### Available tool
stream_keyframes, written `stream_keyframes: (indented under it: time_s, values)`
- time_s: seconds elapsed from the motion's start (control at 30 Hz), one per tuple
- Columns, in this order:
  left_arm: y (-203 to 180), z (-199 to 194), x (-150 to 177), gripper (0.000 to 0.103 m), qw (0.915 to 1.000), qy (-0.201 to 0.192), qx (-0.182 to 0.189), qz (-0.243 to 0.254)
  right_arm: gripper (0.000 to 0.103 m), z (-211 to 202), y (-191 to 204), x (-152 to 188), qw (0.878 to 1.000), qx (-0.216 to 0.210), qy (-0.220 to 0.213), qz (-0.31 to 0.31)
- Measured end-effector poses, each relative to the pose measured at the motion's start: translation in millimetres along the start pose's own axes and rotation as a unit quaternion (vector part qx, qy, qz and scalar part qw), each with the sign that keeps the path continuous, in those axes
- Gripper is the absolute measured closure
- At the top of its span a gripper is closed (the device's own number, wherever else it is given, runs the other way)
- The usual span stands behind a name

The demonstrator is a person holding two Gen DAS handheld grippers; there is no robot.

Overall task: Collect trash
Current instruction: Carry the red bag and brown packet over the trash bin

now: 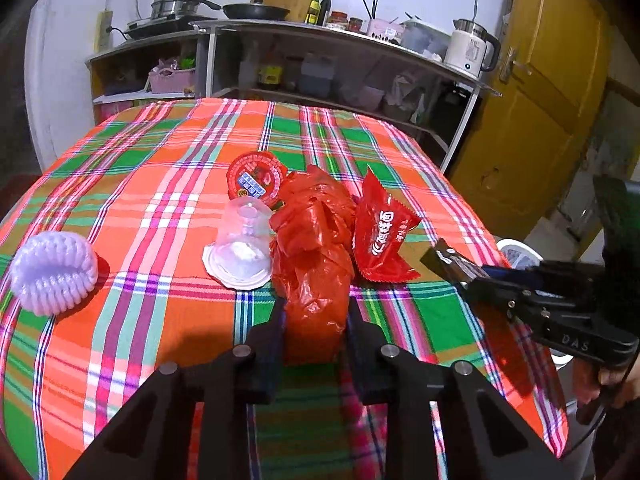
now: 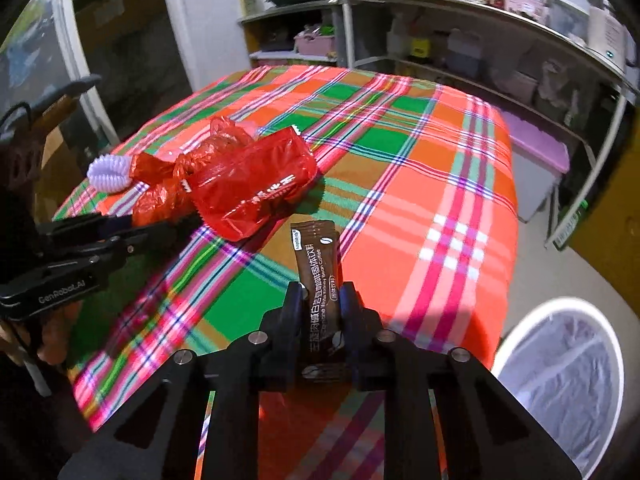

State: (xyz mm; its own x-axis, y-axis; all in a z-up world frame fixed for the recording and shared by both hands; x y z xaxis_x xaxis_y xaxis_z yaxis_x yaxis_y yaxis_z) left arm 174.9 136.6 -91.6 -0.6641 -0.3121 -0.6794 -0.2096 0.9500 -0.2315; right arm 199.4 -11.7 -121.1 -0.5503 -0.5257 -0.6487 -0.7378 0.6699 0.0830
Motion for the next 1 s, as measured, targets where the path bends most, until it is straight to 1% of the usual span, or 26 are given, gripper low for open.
stream_keyframes:
  time_s: [0.3, 0.53, 0.8, 1.0]
  values:
    - [-11.8, -37.8, 5.5, 0.077, 0.9994, -0.032, 0.01, -0.003, 0.083, -39.2, 6.7, 18.1, 0.998, 0.003, -0.036, 0.048]
    - [-21.7, -63.7, 8.6, 0.077, 0.9987, -0.049, 0.016, 0.001, 0.083, -66.6, 12.7, 26.2, 0.997, 0.008, -0.056, 0.056]
    - [-45.8, -82.0, 11.1, 0.077, 0.9975, -0.059, 0.035, 0.018, 0.083, -90.8, 11.5, 34.0, 0.994, 0.016, -0.077, 0.07]
    - [-65.1, -82.8, 14.6, 0.077, 0.9969, -0.055, 0.049, 0.03, 0.083, -103.6, 4.7, 40.9, 0.992, 0.027, -0.087, 0.083]
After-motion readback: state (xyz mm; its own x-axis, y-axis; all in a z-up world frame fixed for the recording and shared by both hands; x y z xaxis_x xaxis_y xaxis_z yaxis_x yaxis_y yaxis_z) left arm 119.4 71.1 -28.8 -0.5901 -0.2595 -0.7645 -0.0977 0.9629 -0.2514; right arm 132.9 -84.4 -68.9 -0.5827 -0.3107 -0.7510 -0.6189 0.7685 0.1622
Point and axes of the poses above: each gripper's, at about its wrist camera, not at the fingertips, and z roughly the way its jaws point, y to its left, x to its underside, the point moved 6 cm from there along z, roughly the way its jaws point, and after that the axes turned 2 degrees about -z, right-handed, at the moved point
